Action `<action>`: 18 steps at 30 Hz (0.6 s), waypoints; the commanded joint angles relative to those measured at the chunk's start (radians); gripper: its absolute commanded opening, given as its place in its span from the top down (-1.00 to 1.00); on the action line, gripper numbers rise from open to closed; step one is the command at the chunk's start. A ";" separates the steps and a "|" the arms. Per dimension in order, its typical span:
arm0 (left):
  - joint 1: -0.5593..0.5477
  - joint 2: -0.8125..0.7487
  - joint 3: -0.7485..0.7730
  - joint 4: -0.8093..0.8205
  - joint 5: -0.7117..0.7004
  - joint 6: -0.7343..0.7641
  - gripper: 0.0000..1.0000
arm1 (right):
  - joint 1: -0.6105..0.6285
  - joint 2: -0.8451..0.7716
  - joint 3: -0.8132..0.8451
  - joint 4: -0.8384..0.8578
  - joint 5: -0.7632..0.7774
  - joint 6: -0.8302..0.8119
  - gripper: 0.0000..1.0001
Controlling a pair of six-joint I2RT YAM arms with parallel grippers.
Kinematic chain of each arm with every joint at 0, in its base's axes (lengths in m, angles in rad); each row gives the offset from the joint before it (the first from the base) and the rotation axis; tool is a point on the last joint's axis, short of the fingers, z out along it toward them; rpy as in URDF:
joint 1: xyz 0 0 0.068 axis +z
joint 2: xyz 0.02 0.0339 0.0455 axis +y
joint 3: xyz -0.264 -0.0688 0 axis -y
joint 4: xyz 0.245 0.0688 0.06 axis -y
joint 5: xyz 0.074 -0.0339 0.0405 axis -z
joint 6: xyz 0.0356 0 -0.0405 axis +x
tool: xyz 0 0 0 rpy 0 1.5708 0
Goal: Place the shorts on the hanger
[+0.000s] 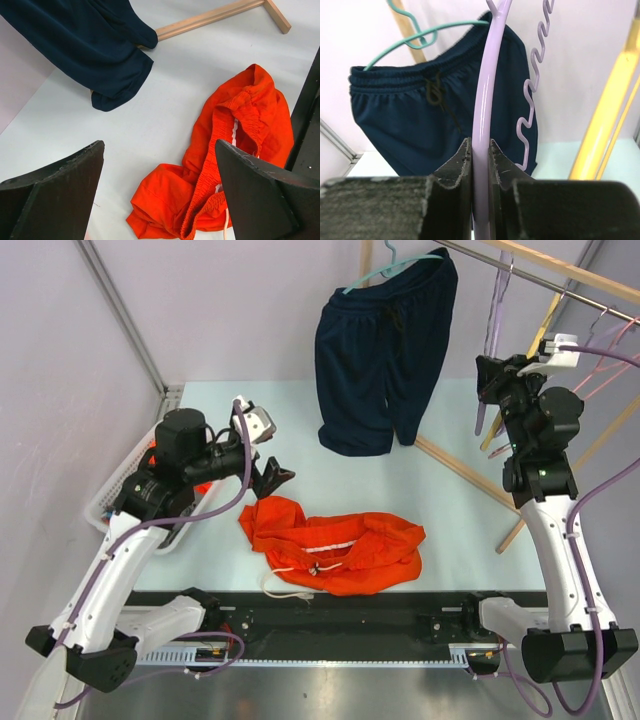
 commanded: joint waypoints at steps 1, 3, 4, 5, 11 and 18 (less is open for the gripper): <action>-0.004 0.003 -0.007 0.012 0.002 0.006 -0.93 | 0.019 -0.042 -0.001 0.157 -0.049 -0.076 1.00; -0.004 0.003 -0.014 0.012 0.004 0.002 -0.96 | 0.031 -0.053 -0.007 0.134 -0.084 -0.091 1.00; -0.003 0.003 -0.017 0.014 0.004 -0.001 -0.99 | 0.033 -0.071 -0.010 0.122 -0.101 -0.093 1.00; -0.004 0.000 -0.028 0.014 0.007 -0.003 -0.99 | 0.038 -0.081 -0.015 0.106 -0.144 -0.095 1.00; -0.004 -0.019 -0.098 0.032 0.059 -0.034 -0.99 | 0.102 -0.168 -0.024 -0.091 -0.317 -0.124 1.00; -0.004 -0.126 -0.188 0.149 0.126 -0.026 -0.99 | 0.229 -0.242 -0.018 -0.353 -0.486 -0.197 1.00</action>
